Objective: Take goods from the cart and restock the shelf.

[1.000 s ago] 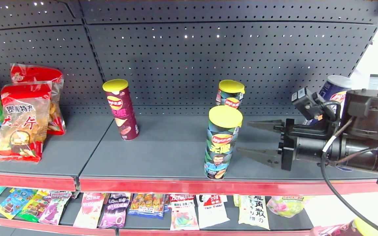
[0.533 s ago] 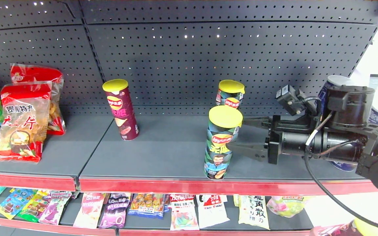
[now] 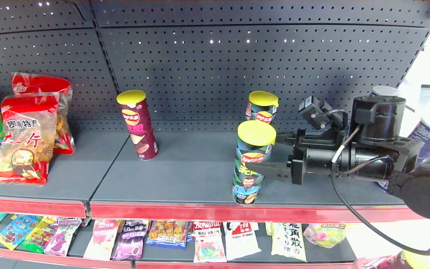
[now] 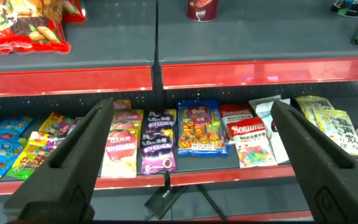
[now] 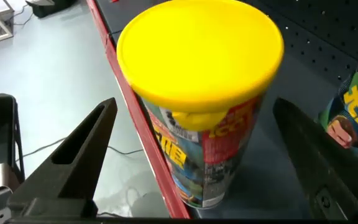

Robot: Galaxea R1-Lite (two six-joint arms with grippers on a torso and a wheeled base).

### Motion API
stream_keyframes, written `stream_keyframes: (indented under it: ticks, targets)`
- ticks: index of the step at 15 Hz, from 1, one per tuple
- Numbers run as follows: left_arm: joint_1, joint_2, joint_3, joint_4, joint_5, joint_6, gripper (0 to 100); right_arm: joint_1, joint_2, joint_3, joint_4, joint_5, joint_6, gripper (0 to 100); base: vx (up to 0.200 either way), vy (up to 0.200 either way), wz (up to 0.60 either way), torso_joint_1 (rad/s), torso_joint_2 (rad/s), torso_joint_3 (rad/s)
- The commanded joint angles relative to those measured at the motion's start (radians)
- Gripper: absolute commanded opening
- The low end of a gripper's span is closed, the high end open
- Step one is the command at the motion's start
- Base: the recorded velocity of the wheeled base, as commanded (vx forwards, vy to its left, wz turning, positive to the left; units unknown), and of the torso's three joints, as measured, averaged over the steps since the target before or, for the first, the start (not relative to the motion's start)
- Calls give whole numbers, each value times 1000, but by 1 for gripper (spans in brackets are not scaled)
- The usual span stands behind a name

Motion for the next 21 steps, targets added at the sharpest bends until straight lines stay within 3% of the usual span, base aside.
stream_keyframes:
  ticks: [1, 6, 8, 9, 21]
  targets:
    - [0, 1, 0, 0, 0, 0, 100, 5, 29, -17, -1, 0, -1, 100, 0, 0, 0, 0, 0, 0]
    - [0, 1, 0, 0, 0, 0, 100, 18, 58, -25, -21, -4, -1, 100, 0, 0, 0, 0, 0, 0]
    - [0, 1, 0, 0, 0, 0, 100, 20, 95, -26, -91, -7, 0, 100, 0, 0, 0, 0, 0, 0]
    - [0, 1, 0, 0, 0, 0, 100, 18, 103, -25, -106, -9, 0, 0, 0, 0, 0, 0, 0, 0]
    - [0, 1, 0, 0, -1, 2, 100, -28, 41, 1, -117, 8, 3, 0, 0, 0, 0, 0, 0, 0]
